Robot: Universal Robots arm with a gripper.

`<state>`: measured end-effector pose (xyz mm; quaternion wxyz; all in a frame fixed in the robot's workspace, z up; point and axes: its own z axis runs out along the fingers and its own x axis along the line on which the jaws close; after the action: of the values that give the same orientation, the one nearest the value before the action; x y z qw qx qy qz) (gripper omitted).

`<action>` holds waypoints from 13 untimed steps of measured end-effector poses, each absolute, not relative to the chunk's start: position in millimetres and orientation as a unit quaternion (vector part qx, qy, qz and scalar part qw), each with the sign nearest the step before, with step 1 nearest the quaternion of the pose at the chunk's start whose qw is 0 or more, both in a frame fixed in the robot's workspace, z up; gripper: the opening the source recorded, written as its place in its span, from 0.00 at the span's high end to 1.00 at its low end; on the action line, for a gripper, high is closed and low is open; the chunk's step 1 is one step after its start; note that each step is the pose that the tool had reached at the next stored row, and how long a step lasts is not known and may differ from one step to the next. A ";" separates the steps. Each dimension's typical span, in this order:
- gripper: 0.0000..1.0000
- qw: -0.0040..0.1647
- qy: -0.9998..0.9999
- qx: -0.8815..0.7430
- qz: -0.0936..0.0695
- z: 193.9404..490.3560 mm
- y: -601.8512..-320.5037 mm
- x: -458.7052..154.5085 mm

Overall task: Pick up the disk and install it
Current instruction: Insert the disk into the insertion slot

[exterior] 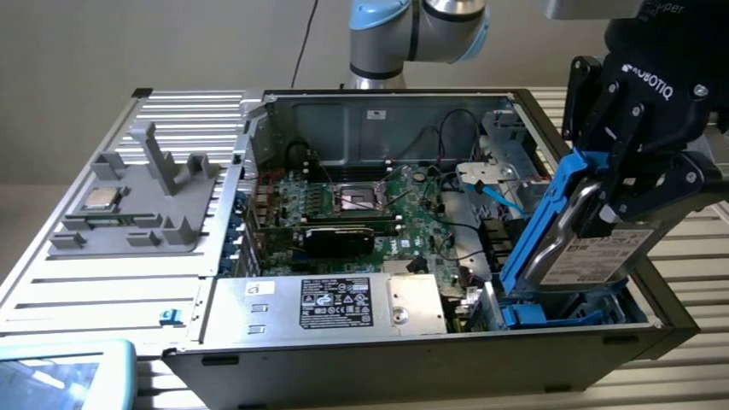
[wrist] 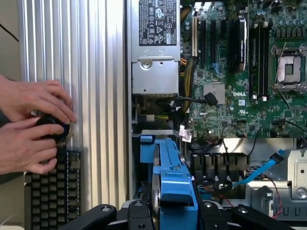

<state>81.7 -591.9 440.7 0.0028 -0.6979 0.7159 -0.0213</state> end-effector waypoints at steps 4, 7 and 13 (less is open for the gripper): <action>0.63 0.004 0.716 -0.698 -0.020 439.0 -591.1 81.8; 0.63 0.004 0.716 -0.698 -0.020 437.4 -590.8 81.7; 0.63 0.004 0.716 -0.698 -0.020 432.6 -587.1 81.7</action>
<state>81.7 -587.1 432.6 0.0042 -0.6979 0.7159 -0.0204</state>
